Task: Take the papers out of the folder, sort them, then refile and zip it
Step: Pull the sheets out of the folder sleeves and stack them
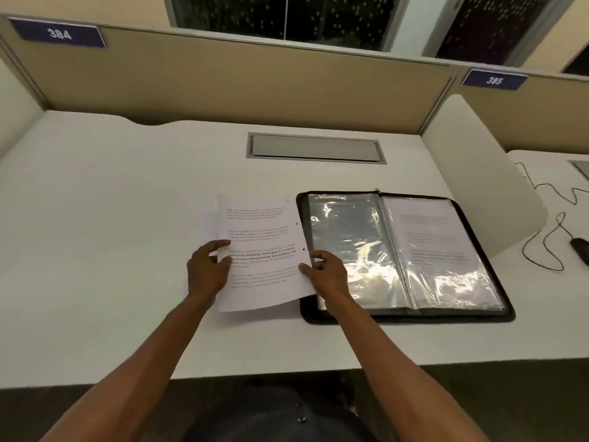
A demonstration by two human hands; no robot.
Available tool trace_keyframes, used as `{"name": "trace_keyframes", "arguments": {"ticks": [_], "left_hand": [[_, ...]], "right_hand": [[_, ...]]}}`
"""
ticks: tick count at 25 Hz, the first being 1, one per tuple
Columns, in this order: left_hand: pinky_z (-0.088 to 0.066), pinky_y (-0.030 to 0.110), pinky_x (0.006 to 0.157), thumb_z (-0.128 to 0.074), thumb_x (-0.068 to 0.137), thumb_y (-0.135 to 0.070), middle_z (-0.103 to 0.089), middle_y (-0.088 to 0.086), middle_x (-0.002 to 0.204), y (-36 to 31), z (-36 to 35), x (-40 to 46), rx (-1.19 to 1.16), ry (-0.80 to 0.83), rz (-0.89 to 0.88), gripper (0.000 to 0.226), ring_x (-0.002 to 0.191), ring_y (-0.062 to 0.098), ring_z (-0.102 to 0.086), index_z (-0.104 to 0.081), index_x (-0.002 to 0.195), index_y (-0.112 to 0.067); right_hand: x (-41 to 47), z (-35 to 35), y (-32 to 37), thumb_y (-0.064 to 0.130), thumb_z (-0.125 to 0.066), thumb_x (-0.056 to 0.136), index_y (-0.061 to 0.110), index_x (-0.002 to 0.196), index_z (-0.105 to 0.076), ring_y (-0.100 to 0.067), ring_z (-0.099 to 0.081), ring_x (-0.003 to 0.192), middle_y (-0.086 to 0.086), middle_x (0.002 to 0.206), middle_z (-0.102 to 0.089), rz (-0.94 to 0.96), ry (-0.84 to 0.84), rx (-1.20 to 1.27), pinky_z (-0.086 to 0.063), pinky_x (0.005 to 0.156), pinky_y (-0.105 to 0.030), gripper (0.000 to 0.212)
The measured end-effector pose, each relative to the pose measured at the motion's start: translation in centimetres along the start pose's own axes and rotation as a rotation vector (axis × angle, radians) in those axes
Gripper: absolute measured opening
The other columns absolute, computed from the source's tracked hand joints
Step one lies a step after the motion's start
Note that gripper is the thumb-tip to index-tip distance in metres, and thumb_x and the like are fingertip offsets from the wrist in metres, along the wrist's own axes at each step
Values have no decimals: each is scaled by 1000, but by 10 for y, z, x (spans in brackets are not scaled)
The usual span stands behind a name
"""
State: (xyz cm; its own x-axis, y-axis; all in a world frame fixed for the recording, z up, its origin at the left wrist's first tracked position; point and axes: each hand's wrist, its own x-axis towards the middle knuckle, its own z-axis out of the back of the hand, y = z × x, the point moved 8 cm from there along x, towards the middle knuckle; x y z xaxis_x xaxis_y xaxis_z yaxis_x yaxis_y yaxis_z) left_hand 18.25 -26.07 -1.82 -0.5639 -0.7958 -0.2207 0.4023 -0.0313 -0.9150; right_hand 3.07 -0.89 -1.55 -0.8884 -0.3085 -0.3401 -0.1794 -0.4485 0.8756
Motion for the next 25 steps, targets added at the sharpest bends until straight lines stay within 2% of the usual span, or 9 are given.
{"name": "trace_keyframes", "arguments": {"ticks": [5,9,12,14,16,18,21,23,25], "left_hand": [[-49,28,86,-68,85,-2,-67,6,120,9,7,11,187,-60,-103,29,98,21,-64,-71,111,-15],[-48,42,100,-71,81,1,-64,11,121,16,3,13,251,-103,-196,29,112,32,-61,-71,108,-9],[-35,38,110,-73,83,-6,-54,12,137,15,5,6,281,-198,-174,28,131,30,-46,-72,111,-11],[-30,32,110,-72,85,-8,-51,10,139,10,2,-3,273,-231,-177,27,134,27,-40,-71,112,-13],[-28,27,109,-73,84,-8,-53,10,136,3,-6,-16,262,-229,-231,26,132,26,-42,-72,110,-15],[-29,28,109,-74,84,-7,-56,8,133,-2,-23,-31,245,-192,-272,27,129,25,-44,-72,108,-17],[-29,29,108,-75,85,-11,-56,1,133,-15,-64,-57,221,-93,-296,28,129,19,-44,-71,110,-22],[-28,25,107,-76,85,-13,-54,-6,133,-28,-97,-75,196,-14,-339,31,128,12,-43,-68,110,-29],[-28,19,103,-76,85,-14,-52,-11,131,-44,-128,-89,170,70,-381,33,125,7,-43,-65,109,-33]], "right_hand": [[7,-28,-1,18,-80,82,19,114,-67,-7,-60,74,4,81,-64,39,42,-167,-44,64,-10,34],[1,-23,0,26,-78,83,19,110,-71,-10,-67,79,4,86,-71,110,19,-242,-52,75,-19,28],[-8,16,-5,24,-78,84,20,106,-73,-7,-70,77,6,90,-73,149,-84,-133,-57,78,-28,23],[-13,71,-16,25,-77,87,19,115,-71,-7,-69,91,5,105,-73,176,-256,-82,-56,81,-26,29],[-16,139,-37,31,-73,90,18,132,-61,-22,-59,120,-6,131,-63,138,-485,-199,-50,98,-35,45],[-12,199,-74,40,-64,95,19,151,-40,-37,-31,145,-21,155,-38,-42,-615,-416,-31,116,-51,65],[2,248,-130,54,-42,101,29,161,-5,-42,6,153,-26,165,-1,-315,-503,-700,-4,122,-57,75],[10,257,-148,56,-31,103,33,160,-5,-43,8,152,-25,165,-2,-336,-400,-853,-3,122,-58,67],[15,256,-144,51,-29,105,26,160,-18,-43,3,152,-20,166,-12,-266,-409,-898,-4,123,-57,62]]}}
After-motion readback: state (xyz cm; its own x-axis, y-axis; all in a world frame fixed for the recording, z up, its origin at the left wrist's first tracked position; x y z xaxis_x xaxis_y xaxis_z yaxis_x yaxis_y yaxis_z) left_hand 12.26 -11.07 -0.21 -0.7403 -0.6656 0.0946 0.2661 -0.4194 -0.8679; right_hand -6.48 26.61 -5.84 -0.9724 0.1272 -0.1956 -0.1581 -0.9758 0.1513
